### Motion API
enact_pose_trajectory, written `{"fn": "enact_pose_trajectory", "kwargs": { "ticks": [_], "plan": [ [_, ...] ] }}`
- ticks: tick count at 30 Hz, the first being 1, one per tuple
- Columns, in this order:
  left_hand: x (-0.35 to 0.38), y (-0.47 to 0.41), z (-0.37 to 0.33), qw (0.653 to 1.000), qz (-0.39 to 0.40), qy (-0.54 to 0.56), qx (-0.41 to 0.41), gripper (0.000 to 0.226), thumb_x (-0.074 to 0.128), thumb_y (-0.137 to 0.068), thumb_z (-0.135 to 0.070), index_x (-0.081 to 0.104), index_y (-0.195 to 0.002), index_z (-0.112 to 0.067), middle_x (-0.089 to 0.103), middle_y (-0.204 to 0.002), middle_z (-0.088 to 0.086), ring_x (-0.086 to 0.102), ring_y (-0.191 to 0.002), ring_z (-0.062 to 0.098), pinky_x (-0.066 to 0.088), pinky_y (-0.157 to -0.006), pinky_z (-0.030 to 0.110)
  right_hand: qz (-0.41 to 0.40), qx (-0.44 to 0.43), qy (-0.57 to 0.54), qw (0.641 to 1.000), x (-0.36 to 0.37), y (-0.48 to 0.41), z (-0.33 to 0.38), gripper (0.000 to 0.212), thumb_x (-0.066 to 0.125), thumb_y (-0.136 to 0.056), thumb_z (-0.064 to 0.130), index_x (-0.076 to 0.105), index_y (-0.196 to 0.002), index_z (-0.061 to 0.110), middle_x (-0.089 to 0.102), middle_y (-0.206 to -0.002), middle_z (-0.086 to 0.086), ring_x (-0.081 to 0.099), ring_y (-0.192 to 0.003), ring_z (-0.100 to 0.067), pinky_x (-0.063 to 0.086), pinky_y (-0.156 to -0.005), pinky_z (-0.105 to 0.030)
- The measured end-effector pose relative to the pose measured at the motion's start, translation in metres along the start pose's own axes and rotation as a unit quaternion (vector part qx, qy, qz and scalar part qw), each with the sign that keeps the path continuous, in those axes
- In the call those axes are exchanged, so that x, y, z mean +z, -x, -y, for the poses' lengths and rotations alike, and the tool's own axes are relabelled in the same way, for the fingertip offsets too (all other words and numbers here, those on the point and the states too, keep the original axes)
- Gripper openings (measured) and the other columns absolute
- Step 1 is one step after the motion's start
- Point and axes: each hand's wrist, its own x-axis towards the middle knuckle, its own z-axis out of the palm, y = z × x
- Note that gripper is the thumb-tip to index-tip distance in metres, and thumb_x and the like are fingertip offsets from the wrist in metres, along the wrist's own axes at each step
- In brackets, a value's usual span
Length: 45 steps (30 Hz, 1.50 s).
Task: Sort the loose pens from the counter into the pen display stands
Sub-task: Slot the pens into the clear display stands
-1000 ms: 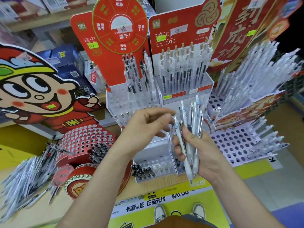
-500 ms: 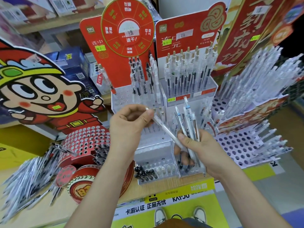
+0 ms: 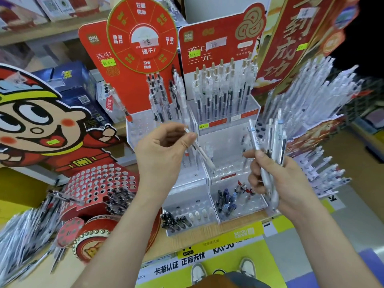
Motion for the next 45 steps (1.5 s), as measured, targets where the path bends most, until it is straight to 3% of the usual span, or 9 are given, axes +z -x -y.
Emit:
{"fn": "enact_pose_trajectory", "kwargs": {
  "ticks": [10,13,15,18,24,28,34,39,45],
  "plan": [
    [0.050,0.011,-0.012,0.991,0.081,0.091,-0.051,0.019,0.073,-0.076,-0.002,0.070,-0.084,-0.018,0.065,-0.068,-0.005,0.059,-0.063,0.006,0.050,-0.063,0.016,-0.020,0.040,-0.084,0.996,-0.037,0.022,-0.006,0.027,0.056,-0.079,0.021,0.071,-0.089,0.001,0.044,-0.062,-0.006,0.030,-0.036,-0.011,0.022,-0.032,-0.019],
    [0.067,0.014,-0.016,0.986,0.113,0.104,-0.059,0.011,0.071,-0.079,-0.003,0.069,-0.083,-0.013,0.065,-0.065,-0.008,0.059,-0.062,0.007,0.051,-0.062,0.018,-0.007,0.028,-0.082,0.996,-0.050,0.030,-0.007,0.022,0.069,-0.076,0.024,0.076,-0.088,0.006,0.057,-0.072,-0.005,0.045,-0.053,-0.011,0.028,-0.034,-0.018],
    [0.078,0.016,-0.017,0.984,0.128,0.106,-0.067,0.009,0.070,-0.081,-0.004,0.068,-0.083,-0.013,0.065,-0.064,-0.009,0.059,-0.062,0.007,0.052,-0.062,0.020,0.001,0.011,-0.062,0.998,-0.057,0.033,-0.009,0.038,0.087,-0.062,0.038,0.079,-0.090,0.013,0.066,-0.086,-0.008,0.054,-0.068,-0.013,0.031,-0.038,-0.018],
    [0.093,0.019,-0.017,0.982,0.140,0.100,-0.075,0.007,0.069,-0.083,-0.006,0.068,-0.083,-0.013,0.065,-0.065,-0.009,0.059,-0.063,0.008,0.052,-0.061,0.022,0.025,0.012,-0.047,0.998,-0.066,0.034,-0.011,0.053,0.091,-0.054,0.048,0.079,-0.095,0.017,0.072,-0.098,-0.014,0.053,-0.076,-0.019,0.032,-0.041,-0.018],
    [0.122,0.029,-0.019,0.977,0.154,0.106,-0.106,0.009,0.070,-0.083,-0.011,0.067,-0.090,-0.006,0.066,-0.064,-0.002,0.060,-0.056,0.012,0.050,-0.054,0.024,0.048,0.008,-0.054,0.997,-0.088,0.037,-0.008,0.041,0.091,-0.050,0.052,0.076,-0.082,0.031,0.063,-0.064,-0.008,0.039,-0.047,-0.011,0.029,-0.041,-0.018],
    [0.140,0.038,-0.020,0.966,0.200,0.096,-0.132,0.016,0.071,-0.082,-0.008,0.068,-0.097,-0.012,0.070,-0.066,0.001,0.064,-0.060,0.011,0.050,-0.057,0.020,-0.012,0.009,-0.020,1.000,-0.105,0.040,-0.009,0.036,0.084,-0.069,0.043,0.070,-0.091,0.018,0.062,-0.064,-0.015,0.040,-0.044,-0.014,0.029,-0.040,-0.021],
    [0.175,0.055,-0.018,0.983,0.162,0.051,-0.070,0.018,0.071,-0.081,0.001,0.066,-0.092,-0.013,0.069,-0.071,-0.003,0.067,-0.068,0.003,0.053,-0.065,0.014,-0.178,-0.021,0.008,0.984,-0.158,0.044,-0.001,0.025,0.063,-0.084,0.028,0.064,-0.100,0.008,0.056,-0.070,-0.005,0.044,-0.045,-0.014,0.033,-0.040,-0.020],
    [0.213,0.069,0.010,0.969,0.227,-0.101,0.001,0.025,0.069,-0.087,-0.012,0.067,-0.112,-0.013,0.073,-0.093,0.002,0.067,-0.086,0.009,0.054,-0.085,0.033,-0.235,-0.047,-0.014,0.971,-0.193,0.050,0.000,0.017,0.055,-0.095,0.016,0.062,-0.108,0.008,0.052,-0.061,0.007,0.039,-0.042,-0.009,0.030,-0.038,-0.019],
    [0.248,0.083,0.046,0.928,0.305,-0.205,0.060,0.018,0.059,-0.092,-0.003,0.064,-0.108,-0.010,0.073,-0.094,0.006,0.067,-0.084,0.009,0.050,-0.064,0.029,-0.210,-0.010,-0.026,0.977,-0.207,0.054,-0.006,0.039,0.058,-0.088,0.023,0.059,-0.117,-0.003,0.045,-0.060,0.006,0.036,-0.044,-0.008,0.029,-0.039,-0.017]
  ]
}}
